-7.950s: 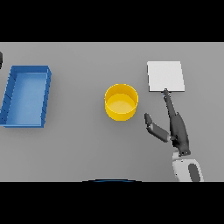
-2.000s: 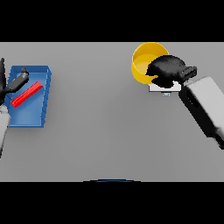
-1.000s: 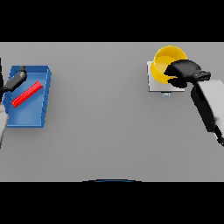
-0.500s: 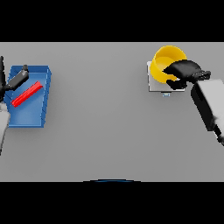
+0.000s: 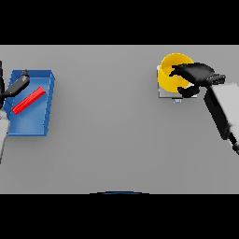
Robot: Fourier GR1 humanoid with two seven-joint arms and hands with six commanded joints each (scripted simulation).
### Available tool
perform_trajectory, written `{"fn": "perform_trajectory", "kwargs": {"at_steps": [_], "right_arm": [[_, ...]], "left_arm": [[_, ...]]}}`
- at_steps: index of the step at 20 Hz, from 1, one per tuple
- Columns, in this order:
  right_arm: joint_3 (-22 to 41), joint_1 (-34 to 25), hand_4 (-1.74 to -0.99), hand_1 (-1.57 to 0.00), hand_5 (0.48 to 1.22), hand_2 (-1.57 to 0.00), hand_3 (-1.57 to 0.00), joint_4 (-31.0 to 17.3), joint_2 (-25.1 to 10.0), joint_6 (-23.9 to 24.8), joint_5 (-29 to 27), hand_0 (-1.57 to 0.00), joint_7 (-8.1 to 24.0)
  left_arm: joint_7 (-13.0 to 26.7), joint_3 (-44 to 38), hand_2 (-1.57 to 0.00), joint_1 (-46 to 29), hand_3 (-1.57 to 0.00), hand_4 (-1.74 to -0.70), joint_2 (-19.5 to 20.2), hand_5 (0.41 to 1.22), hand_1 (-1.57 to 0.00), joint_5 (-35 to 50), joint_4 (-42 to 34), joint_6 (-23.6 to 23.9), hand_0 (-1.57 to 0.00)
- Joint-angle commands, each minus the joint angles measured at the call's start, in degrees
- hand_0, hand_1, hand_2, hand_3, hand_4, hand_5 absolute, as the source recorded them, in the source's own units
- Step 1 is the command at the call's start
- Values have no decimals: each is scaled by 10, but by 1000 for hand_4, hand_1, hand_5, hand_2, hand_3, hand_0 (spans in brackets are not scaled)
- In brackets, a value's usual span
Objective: Pick up the red beaker and tilt it to pour out 1 green nut into yellow bowl. Pick up the yellow bowl and place it on the metallic measuring scale.
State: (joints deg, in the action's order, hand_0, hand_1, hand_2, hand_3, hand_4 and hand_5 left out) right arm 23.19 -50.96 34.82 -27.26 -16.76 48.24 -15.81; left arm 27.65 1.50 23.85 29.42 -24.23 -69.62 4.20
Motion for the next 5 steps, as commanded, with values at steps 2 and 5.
{"fn": "perform_trajectory", "kwargs": {"at_steps": [2, 5], "right_arm": [[0, 0, -1509, -38, 774, -50, -219, -4, 5, -2, 0, -43, 7], [-1, -1, -1478, -19, 738, -25, -146, -12, 5, -12, -1, -21, 15]], "left_arm": [[1, 4, 1, 6, 1, -722, -3, 664, 1, -2, 4, 0, 1], [-1, 1, 1, 0, 1, -726, 0, 665, 1, 2, -3, -3, 1]]}}
